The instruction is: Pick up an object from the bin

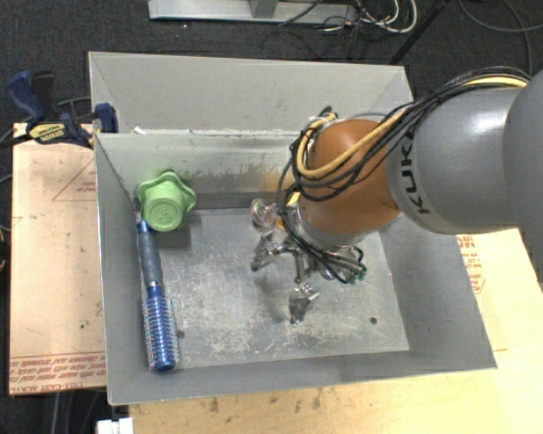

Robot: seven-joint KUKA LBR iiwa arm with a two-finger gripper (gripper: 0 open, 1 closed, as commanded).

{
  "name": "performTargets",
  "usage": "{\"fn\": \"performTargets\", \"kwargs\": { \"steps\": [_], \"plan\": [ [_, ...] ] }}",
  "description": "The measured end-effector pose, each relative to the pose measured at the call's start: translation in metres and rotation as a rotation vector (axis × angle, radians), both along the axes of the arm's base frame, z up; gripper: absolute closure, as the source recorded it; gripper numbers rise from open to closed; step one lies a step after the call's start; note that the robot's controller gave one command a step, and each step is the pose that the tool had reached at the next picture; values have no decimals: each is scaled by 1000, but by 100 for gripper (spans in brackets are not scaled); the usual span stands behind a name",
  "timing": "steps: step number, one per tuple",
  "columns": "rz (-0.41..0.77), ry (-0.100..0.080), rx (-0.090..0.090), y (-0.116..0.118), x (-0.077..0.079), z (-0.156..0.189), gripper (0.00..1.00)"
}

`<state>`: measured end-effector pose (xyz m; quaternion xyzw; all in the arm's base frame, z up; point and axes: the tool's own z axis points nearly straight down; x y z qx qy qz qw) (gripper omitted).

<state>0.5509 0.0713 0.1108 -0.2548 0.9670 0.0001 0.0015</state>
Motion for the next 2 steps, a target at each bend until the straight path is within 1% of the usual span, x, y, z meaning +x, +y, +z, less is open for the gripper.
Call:
{"fn": "performTargets", "kwargs": {
  "steps": [1, 2],
  "plan": [
    [-102, 8, 0, -42, 94, -15, 0],
    [-23, 1, -1, -80, 105, 4, 0]
  ]
}}
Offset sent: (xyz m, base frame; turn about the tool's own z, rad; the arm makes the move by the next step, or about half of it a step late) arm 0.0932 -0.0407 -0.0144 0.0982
